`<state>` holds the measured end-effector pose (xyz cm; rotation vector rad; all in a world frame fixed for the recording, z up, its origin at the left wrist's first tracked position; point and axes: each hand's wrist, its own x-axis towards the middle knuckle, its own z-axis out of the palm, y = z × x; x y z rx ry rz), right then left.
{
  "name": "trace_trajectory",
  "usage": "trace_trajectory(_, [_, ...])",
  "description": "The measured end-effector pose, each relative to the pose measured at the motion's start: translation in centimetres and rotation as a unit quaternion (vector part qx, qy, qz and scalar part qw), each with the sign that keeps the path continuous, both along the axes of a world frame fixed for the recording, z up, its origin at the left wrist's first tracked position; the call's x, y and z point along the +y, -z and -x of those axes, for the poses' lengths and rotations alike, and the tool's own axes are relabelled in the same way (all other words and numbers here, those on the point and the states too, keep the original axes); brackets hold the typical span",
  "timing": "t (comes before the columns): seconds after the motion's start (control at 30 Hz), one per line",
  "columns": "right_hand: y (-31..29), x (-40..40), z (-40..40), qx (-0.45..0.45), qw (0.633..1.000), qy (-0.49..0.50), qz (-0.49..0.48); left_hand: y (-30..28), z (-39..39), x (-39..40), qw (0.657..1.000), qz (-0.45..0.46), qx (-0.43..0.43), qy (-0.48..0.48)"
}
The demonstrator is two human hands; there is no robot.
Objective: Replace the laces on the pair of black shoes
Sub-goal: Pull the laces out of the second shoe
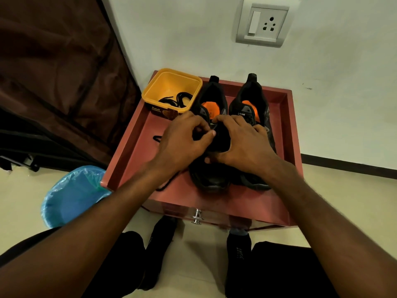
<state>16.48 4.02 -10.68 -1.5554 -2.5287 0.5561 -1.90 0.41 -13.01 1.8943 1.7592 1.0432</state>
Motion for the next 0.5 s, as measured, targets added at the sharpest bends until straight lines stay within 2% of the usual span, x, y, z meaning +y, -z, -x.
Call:
trace_trajectory(0.07, [0.1,-0.1,0.2,0.0,1.0,-0.001,0.0,-0.2,-0.1,-0.1,0.987,-0.041,0.154,0.029])
trace_trajectory(0.1, [0.1,-0.1,0.2,-0.001,1.0,-0.001,0.0,-0.5,-0.2,-0.1,0.977,-0.052,0.204,0.036])
trace_trajectory(0.2, [0.1,0.0,0.2,-0.002,1.0,-0.001,0.005,-1.1,-0.9,0.1,0.97,-0.042,0.24,0.021])
trace_trajectory(0.27, [0.1,0.0,0.2,0.002,1.0,0.0,0.006,-1.2,-1.2,0.4,0.988,0.012,0.157,-0.006])
trace_trajectory(0.3, [0.0,0.0,0.2,0.006,1.0,0.0,0.006,-1.6,-1.4,0.6,0.997,0.055,0.057,-0.025])
trace_trajectory(0.33, [0.0,0.0,0.1,0.011,1.0,0.001,0.007,-2.0,-1.6,0.8,0.991,0.101,-0.072,-0.043])
trace_trajectory(0.4, [-0.2,0.2,0.0,0.013,1.0,0.006,0.011,-2.8,-1.9,0.8,0.939,0.177,-0.286,-0.074])
trace_trajectory(0.47, [-0.4,0.2,-0.1,0.006,1.0,0.014,0.015,-3.6,-2.1,0.4,0.896,0.22,-0.375,-0.087])
trace_trajectory(0.5, [-0.5,0.3,-0.2,0.003,1.0,0.017,0.015,-3.7,-2.0,0.4,0.892,0.224,-0.383,-0.086])
